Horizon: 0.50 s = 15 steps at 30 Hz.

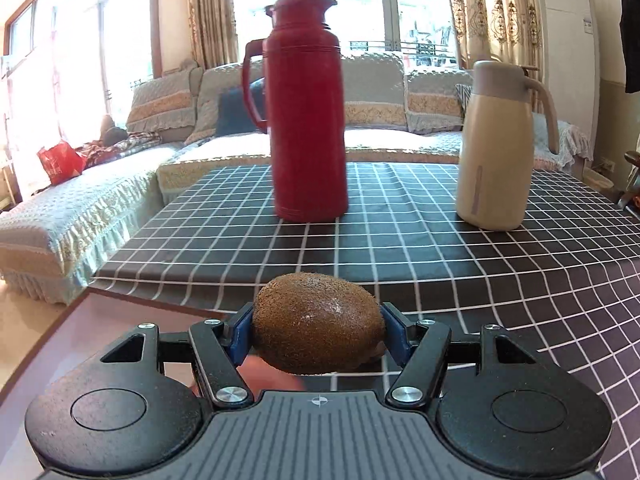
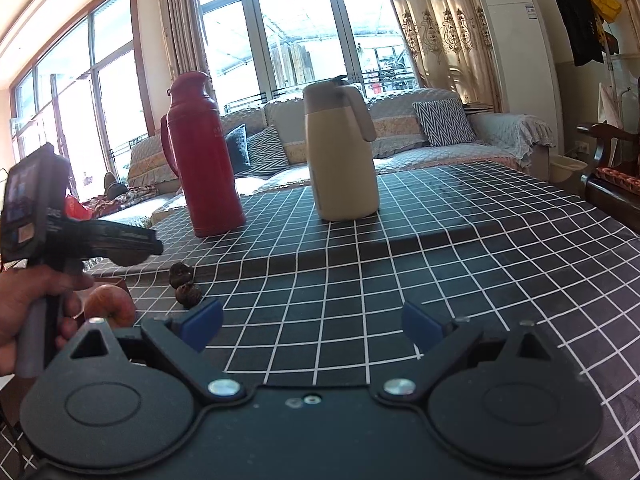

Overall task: Organize fruits
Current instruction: 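Lift the kiwi with the left tool and carry it over the box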

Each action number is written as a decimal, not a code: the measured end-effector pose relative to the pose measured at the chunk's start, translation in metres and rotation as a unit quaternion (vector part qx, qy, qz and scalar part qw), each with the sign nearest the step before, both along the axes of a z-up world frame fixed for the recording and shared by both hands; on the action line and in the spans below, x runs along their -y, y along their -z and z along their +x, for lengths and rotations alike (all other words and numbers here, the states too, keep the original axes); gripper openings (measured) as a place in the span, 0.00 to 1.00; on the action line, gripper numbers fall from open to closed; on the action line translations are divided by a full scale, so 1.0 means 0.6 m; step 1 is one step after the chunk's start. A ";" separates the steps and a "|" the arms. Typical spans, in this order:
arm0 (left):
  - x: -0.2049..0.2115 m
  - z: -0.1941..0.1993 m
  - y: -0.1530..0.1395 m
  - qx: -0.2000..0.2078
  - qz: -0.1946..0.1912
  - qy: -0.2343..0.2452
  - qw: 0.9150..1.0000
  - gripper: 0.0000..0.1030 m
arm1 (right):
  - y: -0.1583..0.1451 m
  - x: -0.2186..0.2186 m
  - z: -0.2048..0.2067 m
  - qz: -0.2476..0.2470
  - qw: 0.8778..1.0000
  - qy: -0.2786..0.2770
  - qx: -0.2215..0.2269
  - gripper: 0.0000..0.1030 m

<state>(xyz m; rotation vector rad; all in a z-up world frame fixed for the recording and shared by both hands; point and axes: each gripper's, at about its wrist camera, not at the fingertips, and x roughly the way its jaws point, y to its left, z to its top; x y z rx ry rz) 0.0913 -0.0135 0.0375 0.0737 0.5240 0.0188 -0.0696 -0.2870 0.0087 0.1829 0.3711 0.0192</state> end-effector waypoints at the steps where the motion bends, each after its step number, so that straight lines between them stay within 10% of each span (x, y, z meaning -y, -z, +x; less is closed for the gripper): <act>1: -0.023 -0.013 -0.003 -0.002 -0.001 -0.006 1.000 0.62 | 0.001 -0.003 0.001 0.000 1.000 -0.001 -0.001 0.93; 15: -0.328 -0.111 0.046 -0.041 0.012 -0.145 0.989 0.62 | 0.014 -0.057 0.028 -0.004 1.000 -0.019 -0.015 0.93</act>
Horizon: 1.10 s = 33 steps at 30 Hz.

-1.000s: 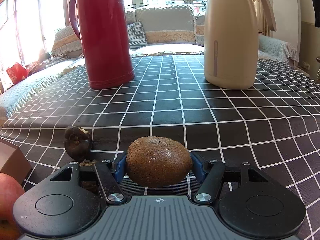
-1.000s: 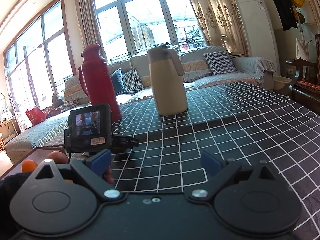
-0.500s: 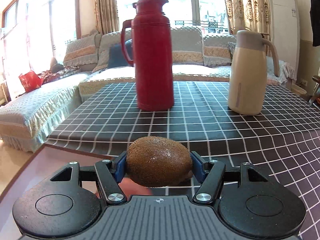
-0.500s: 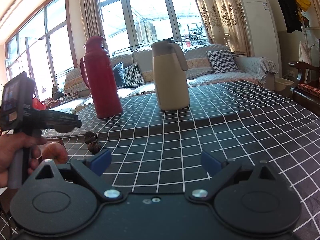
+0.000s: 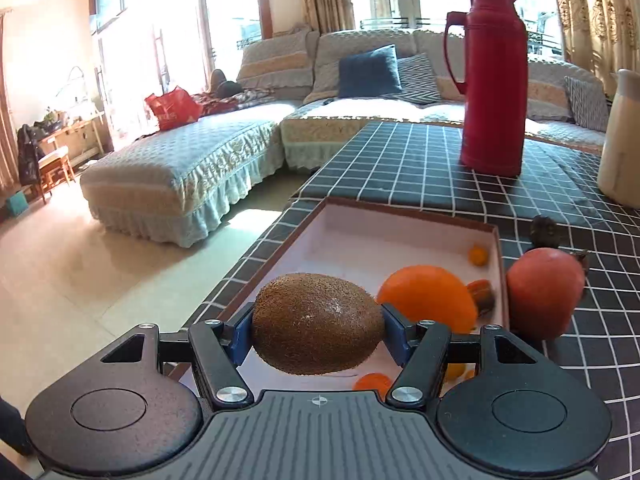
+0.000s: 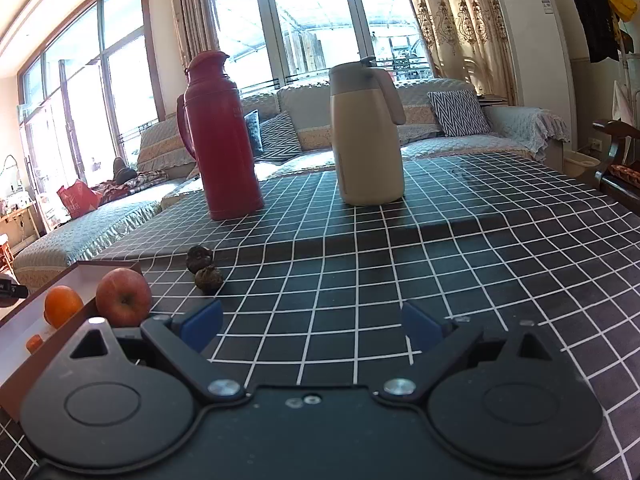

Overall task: Organize fruits
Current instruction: 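Lift the kiwi with the left tool and carry it over the box, then lower the kiwi into the white box with the left tool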

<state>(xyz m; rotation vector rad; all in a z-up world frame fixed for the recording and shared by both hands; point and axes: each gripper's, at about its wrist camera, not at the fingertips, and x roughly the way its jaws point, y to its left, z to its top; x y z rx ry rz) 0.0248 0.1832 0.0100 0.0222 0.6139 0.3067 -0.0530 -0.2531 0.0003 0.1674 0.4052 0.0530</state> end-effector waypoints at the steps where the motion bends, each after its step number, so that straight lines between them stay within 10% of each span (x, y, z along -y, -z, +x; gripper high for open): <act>1: -0.011 0.001 0.008 -0.005 0.001 -0.005 1.000 0.62 | 0.001 -0.003 0.002 0.001 1.000 -0.001 0.000 0.93; 33: -0.036 0.008 0.082 -0.052 0.014 -0.006 0.999 0.62 | 0.002 -0.057 0.026 0.001 1.000 -0.028 0.001 0.93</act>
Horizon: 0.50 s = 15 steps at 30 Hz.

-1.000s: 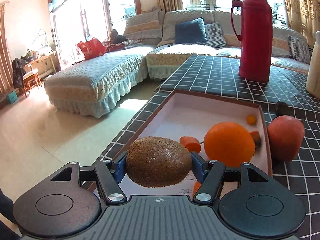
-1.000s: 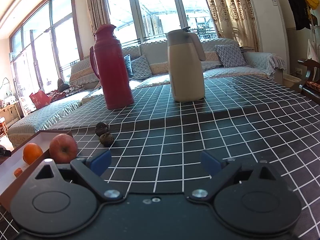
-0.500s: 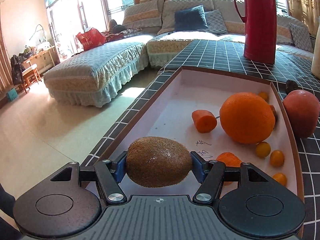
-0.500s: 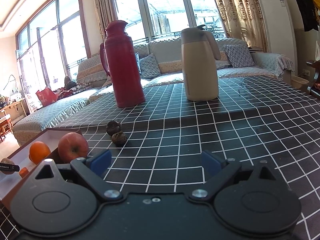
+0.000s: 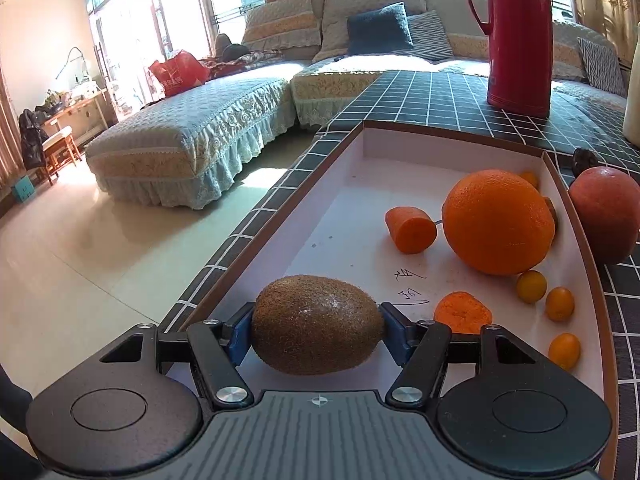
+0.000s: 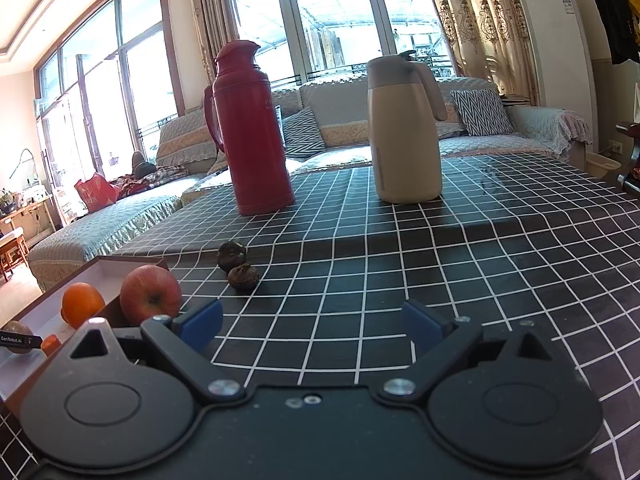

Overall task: Organize fruits
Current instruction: 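Lower the kiwi into the white box with the left tool, then open the left tool to release the kiwi in the box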

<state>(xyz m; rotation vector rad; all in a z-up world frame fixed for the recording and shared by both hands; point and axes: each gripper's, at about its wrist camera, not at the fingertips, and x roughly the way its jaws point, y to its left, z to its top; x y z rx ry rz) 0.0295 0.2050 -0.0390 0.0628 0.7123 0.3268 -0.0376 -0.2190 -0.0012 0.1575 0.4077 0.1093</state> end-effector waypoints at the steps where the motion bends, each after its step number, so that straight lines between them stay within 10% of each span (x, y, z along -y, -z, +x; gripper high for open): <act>1: 0.001 -0.001 -0.001 0.001 0.003 0.000 1.000 0.62 | 0.000 0.000 0.000 0.000 1.000 0.000 0.000 0.93; 11: 0.006 -0.005 -0.005 -0.001 0.007 0.001 1.000 0.63 | 0.000 0.001 -0.001 0.000 1.000 -0.001 0.003 0.93; 15: 0.008 -0.013 -0.012 0.015 0.016 -0.004 1.000 0.85 | -0.001 0.000 -0.001 -0.001 1.000 -0.003 0.003 0.93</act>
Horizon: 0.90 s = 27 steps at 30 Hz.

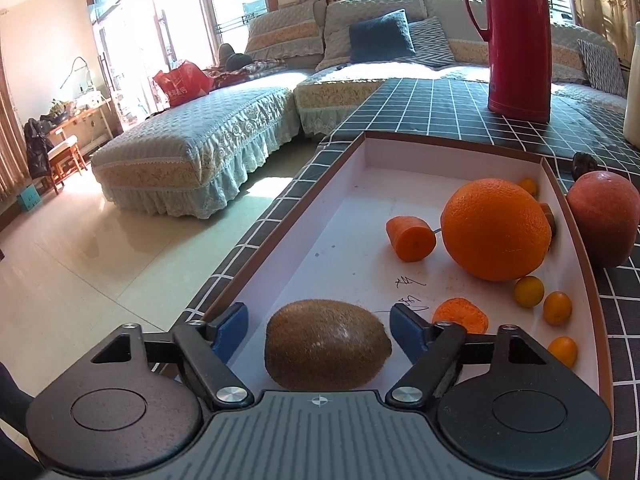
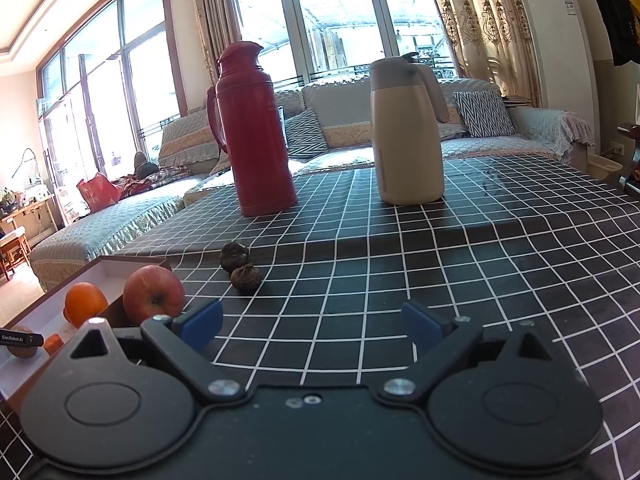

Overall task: Organize fruits
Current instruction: 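Open the left tool to release the kiwi in the box, then withdraw the left tool up and away from the box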

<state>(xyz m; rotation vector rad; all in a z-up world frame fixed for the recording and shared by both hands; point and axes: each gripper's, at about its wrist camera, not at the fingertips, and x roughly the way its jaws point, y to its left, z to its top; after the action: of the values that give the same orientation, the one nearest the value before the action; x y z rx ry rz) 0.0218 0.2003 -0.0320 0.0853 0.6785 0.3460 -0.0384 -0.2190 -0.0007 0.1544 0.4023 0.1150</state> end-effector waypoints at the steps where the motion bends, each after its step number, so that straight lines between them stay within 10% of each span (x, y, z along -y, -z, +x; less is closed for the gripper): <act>1: 0.003 -0.003 -0.004 0.006 0.006 -0.001 1.000 0.87 | 0.000 0.000 0.000 0.000 1.000 0.000 0.000 0.93; 27: 0.099 -0.046 -0.071 0.049 -0.046 0.051 0.996 0.89 | -0.006 0.004 -0.007 0.003 1.000 0.000 0.005 0.93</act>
<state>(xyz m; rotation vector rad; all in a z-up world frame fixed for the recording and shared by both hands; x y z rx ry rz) -0.0058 0.1410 0.0108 0.0156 0.5897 0.2190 -0.0424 -0.2213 0.0028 0.1594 0.3929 0.1159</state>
